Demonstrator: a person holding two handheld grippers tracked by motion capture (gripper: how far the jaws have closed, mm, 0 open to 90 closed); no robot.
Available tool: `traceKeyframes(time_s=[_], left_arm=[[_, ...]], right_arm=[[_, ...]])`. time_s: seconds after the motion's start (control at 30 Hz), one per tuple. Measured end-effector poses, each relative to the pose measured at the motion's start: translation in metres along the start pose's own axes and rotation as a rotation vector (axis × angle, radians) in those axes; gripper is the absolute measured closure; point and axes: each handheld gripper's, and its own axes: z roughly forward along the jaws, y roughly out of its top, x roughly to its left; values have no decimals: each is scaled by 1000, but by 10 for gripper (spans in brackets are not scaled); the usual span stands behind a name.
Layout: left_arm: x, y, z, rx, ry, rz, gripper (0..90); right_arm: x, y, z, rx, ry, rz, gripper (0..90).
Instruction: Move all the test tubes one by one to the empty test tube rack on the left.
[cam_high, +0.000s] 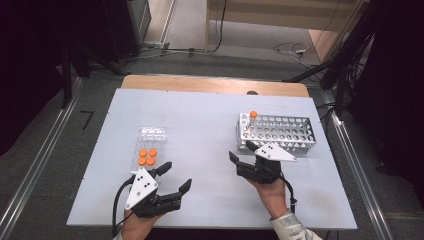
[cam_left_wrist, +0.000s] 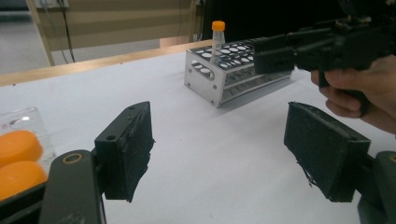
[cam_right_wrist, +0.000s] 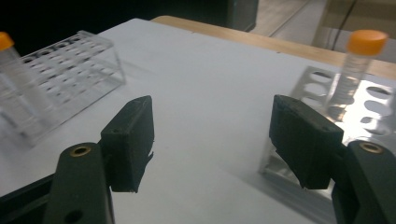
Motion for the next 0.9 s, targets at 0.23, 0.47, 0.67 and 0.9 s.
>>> traceKeyframes(time_s=[0.23,0.47,0.67,0.9], left_arm=[[-1,-2,3,2,-8,-3,238],[-1,-3,3,6,-14,-4,238],[-1,-5,6,13,-21,-3,239],[0,-6,6,15,-24,-2,239]], right_arm=[[-32,1,10,-1,-107,51,296],[-59,-1,23,13,-188,91,350],[-63,2,37,13,-217,85,421],[-63,14,53,24,-267,52,489]])
